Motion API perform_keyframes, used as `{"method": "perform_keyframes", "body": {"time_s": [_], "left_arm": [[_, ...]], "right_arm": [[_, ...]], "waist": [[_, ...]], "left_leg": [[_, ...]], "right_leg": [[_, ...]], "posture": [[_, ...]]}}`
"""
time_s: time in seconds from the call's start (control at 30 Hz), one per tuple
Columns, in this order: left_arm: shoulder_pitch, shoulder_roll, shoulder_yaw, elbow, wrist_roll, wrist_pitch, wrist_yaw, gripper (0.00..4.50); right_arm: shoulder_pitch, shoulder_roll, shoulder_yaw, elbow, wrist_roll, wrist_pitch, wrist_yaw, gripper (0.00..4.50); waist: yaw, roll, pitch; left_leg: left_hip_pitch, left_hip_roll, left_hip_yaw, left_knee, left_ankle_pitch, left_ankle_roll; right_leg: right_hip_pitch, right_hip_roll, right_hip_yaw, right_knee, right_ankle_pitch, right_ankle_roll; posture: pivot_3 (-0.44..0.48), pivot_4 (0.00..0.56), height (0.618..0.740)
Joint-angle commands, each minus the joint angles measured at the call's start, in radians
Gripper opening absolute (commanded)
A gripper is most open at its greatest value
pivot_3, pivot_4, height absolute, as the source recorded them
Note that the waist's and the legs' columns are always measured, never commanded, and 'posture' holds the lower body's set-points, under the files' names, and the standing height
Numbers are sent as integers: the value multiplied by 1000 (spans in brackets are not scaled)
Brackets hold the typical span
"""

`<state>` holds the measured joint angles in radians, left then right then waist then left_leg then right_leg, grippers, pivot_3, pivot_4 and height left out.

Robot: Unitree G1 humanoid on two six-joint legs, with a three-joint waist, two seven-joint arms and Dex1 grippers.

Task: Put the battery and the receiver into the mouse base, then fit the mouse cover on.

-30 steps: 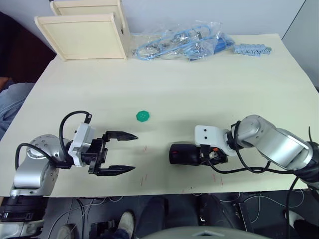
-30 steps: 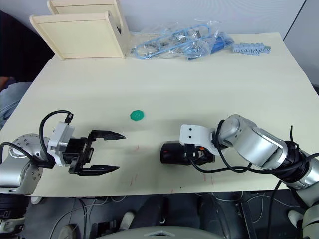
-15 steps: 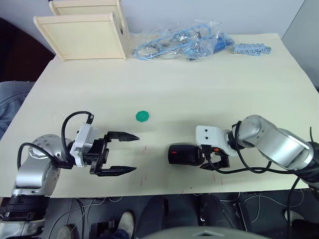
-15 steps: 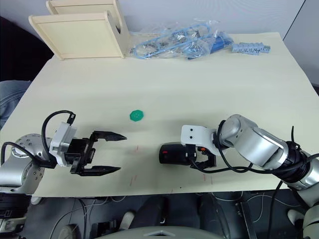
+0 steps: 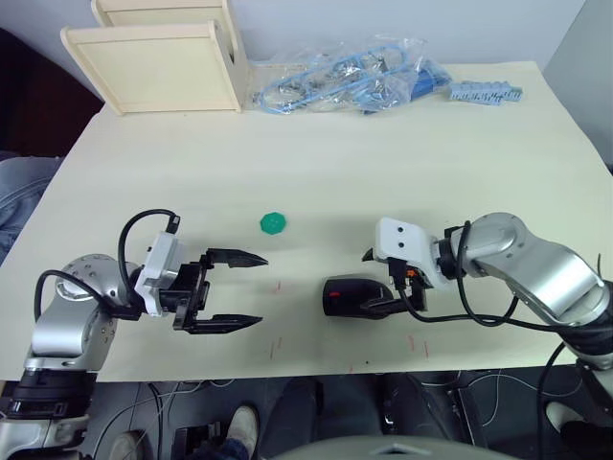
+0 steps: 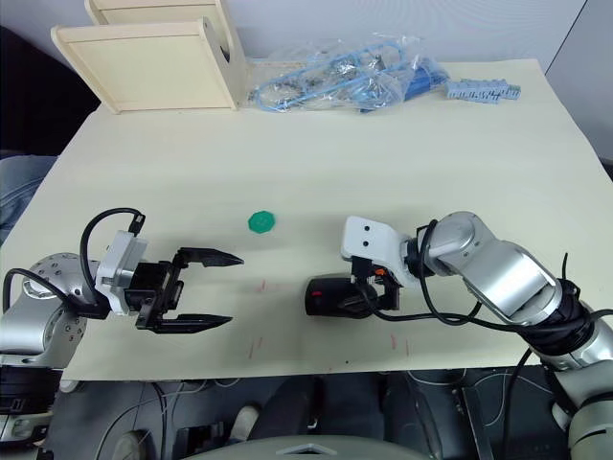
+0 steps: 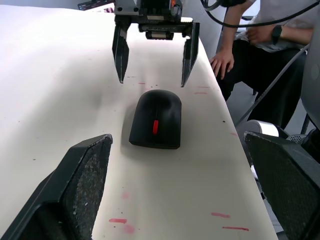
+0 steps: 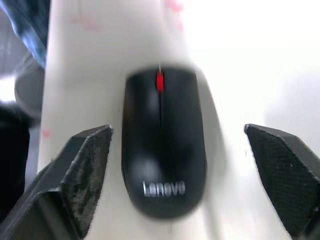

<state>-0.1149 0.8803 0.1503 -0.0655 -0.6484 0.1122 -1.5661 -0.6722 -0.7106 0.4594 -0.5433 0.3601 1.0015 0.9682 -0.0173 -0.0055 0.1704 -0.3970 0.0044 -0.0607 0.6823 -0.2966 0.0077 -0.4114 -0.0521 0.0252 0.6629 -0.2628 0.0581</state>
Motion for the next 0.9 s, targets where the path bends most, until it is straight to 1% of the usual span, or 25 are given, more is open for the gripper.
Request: {"method": "perform_keyframes", "body": {"time_s": [0.03,0.1,0.3,0.43,0.6,0.77,0.9], "left_arm": [[-11,9,9,-1,-2,-16,-47,4500],[-9,14,11,-2,-4,-16,-48,4500],[-3,21,14,-9,-11,-15,-48,4500],[1,26,15,-8,-12,-17,-48,4500],[6,29,14,-8,-13,-20,-48,4500],[13,28,17,-15,-13,-19,-48,4500],[20,28,21,-18,-13,-20,-48,4500]], "right_arm": [[15,33,-19,-20,-2,-45,-33,2610],[21,50,-2,-26,-8,-45,-49,1706],[23,108,47,-15,-27,-55,-89,1706],[29,119,77,4,-53,-68,-98,1706],[-4,138,130,33,-71,-8,-113,1706],[-42,117,206,46,-97,70,-110,1706],[-49,107,230,50,-113,82,-124,1706]], "waist": [[0,0,0],[0,0,0],[-1,0,0],[-2,0,0],[-3,0,0],[-4,0,0],[-3,-1,-1]], "left_leg": [[0,0,0,0,0,0],[0,0,0,0,0,0],[0,0,0,0,0,0],[0,0,0,0,0,0],[0,0,0,1,0,0],[0,0,0,1,0,0],[0,0,-1,1,0,0]], "right_leg": [[0,0,0,0,0,0],[0,0,0,0,0,0],[0,0,0,0,0,0],[0,0,0,1,0,0],[0,0,0,1,0,0],[0,0,0,1,0,0],[0,0,0,1,0,0]], "posture": [[0,150,740],[0,150,740],[0,150,740],[0,150,740],[0,150,740],[0,150,740],[0,150,740]]}}
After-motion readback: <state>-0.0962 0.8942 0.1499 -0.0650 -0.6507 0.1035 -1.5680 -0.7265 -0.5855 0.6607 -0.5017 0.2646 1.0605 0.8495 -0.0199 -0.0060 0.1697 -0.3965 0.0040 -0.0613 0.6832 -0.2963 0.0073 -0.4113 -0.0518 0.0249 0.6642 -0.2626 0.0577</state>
